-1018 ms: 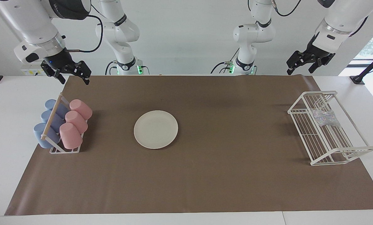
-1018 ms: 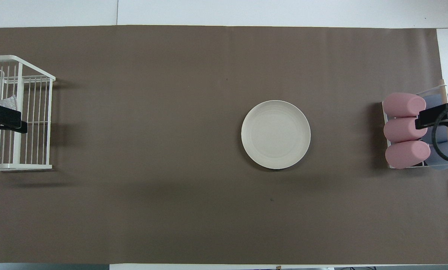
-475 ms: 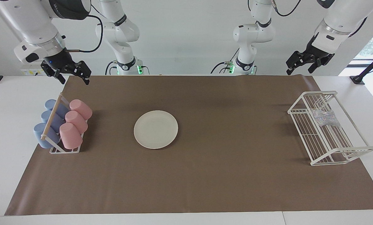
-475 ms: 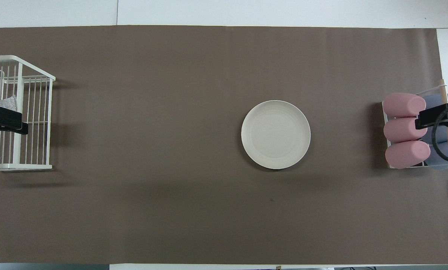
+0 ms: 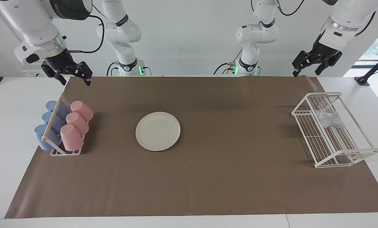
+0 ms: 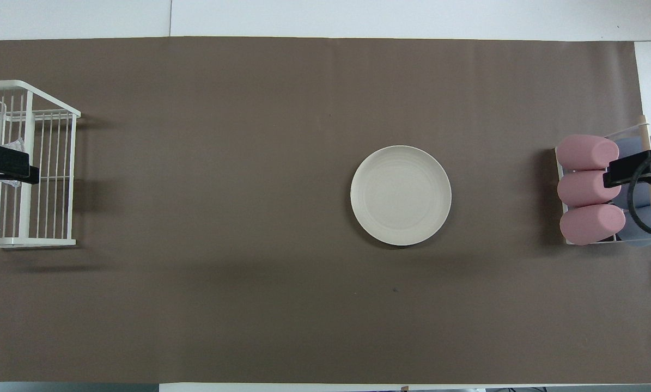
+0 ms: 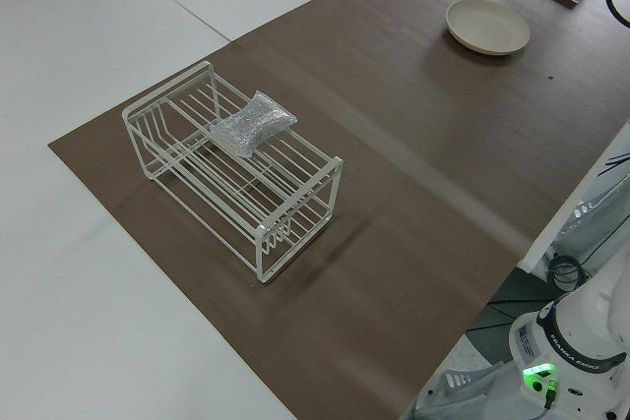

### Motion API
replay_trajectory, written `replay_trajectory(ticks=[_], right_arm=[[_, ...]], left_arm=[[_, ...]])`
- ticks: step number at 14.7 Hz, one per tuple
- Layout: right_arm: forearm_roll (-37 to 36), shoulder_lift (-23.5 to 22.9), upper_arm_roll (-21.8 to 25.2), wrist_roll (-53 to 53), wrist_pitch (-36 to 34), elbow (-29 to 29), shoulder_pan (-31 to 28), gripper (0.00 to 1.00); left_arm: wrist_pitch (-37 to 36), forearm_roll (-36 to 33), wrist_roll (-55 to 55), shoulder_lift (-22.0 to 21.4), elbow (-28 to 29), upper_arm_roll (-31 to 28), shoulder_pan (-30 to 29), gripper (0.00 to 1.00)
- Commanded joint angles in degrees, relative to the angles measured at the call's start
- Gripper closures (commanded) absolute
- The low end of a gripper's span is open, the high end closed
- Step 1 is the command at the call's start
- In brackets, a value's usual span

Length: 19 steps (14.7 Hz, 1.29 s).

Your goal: Wipe plate with sponge

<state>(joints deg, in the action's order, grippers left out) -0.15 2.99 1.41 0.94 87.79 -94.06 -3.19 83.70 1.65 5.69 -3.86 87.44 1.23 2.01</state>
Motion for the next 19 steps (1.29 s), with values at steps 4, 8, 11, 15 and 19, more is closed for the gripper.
replay_trajectory(ticks=[4,8,11,15,19], right_arm=[[-0.03,0.62,-0.35,-0.77,-0.69,-0.34,-0.23,0.00],[-0.11,0.62,-0.44,-0.42,-1.30,-0.34,-0.23,0.00],[-0.11,0.88,-0.62,-0.24,-3.24,-0.34,0.38,0.00],[3.82,1.06,-2.20,0.03,-3.15,-0.43,0.38,0.00],[4.10,1.06,-2.20,-0.06,-3.15,-0.43,0.21,0.00]], left_arm=[[1.64,-3.30,0.29,-2.46,3.96,-0.35,0.80,0.00],[2.35,-12.09,0.38,-2.65,6.86,0.70,3.17,0.00],[2.96,-20.17,2.29,-1.85,10.37,0.88,7.12,0.00],[4.45,-28.35,3.89,0.25,13.72,0.88,9.23,0.00],[4.89,-40.73,7.29,7.70,14.34,0.88,13.18,0.00]])
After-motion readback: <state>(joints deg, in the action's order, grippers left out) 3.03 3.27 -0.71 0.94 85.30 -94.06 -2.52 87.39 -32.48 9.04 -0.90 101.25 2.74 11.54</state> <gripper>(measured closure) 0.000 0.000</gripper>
